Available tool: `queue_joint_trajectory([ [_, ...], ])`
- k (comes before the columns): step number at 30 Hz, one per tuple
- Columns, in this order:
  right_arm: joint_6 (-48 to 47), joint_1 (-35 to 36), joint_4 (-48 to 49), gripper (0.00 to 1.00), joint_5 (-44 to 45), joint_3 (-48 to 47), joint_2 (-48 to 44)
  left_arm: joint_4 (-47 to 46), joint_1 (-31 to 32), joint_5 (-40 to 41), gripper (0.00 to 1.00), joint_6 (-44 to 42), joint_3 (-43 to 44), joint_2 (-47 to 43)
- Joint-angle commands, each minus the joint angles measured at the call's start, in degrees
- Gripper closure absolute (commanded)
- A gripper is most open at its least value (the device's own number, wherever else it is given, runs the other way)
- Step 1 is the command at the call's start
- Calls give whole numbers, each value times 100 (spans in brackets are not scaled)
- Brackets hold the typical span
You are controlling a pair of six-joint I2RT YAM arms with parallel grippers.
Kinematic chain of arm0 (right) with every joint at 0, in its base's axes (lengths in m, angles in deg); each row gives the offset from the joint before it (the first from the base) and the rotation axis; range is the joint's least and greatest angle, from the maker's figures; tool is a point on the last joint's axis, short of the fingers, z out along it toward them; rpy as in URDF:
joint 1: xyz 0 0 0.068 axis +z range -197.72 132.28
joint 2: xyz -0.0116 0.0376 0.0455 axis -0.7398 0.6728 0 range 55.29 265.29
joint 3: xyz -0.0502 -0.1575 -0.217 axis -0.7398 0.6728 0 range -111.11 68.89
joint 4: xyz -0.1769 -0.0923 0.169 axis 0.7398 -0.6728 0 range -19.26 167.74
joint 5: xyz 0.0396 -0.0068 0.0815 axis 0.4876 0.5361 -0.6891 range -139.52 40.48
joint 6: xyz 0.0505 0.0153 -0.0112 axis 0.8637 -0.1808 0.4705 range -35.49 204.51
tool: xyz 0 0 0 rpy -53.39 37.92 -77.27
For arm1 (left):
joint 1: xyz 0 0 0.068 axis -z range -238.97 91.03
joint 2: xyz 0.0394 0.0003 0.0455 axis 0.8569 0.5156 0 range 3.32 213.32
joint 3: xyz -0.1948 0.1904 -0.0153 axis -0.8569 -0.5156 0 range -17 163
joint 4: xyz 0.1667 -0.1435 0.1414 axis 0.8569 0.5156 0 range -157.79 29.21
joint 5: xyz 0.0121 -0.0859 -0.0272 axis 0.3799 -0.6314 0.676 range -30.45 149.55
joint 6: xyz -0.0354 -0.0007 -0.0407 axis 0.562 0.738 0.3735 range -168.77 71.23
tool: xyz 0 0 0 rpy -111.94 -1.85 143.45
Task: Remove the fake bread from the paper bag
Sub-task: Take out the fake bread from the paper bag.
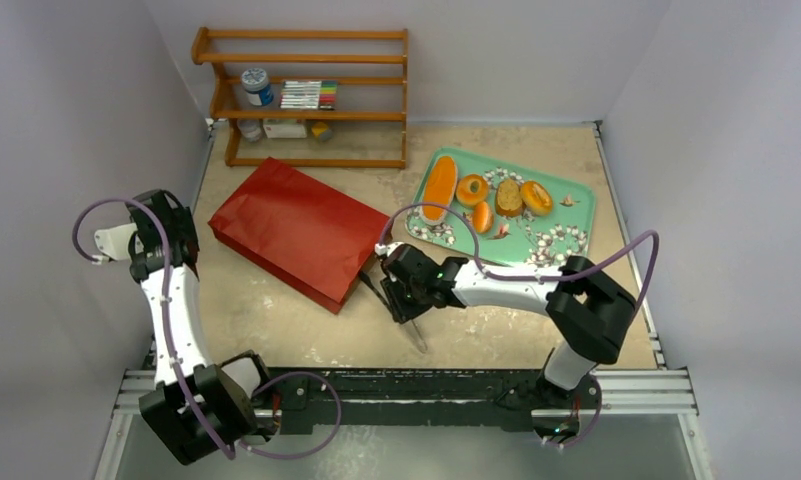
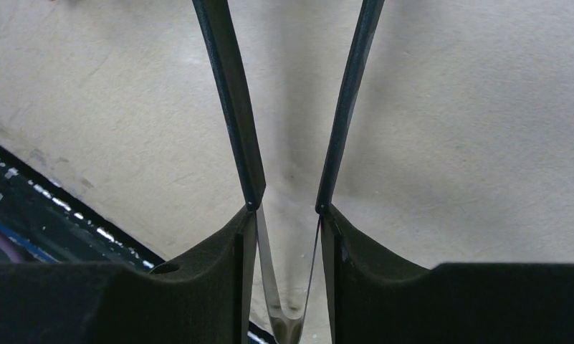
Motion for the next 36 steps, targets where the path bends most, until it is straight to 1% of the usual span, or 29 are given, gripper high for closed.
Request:
queue_joint_trajectory([
  [1,-249,108,-29,62,11,-368,-52,220,-37,-235,54,164,-89,-252],
  [7,-432,109,-153,63,108,-611,187,404,-37,-272,52,-159,71,-18],
  [14,-438,113,-317,62,-44,-709,299,65,-20,-111,52,-202,45,247],
  [17,-460,101,-333,61,68,-794,337,-20,-20,-127,52,-256,90,425],
  [21,-577,55,-532,61,240,-1206,639,-163,44,-122,52,-195,85,607],
  [30,-752,-459,-801,61,193,-2027,1237,-316,323,89,51,-262,342,1147],
  [36,-863,-601,-1071,61,36,-2662,1789,-574,391,143,51,-244,360,1373],
])
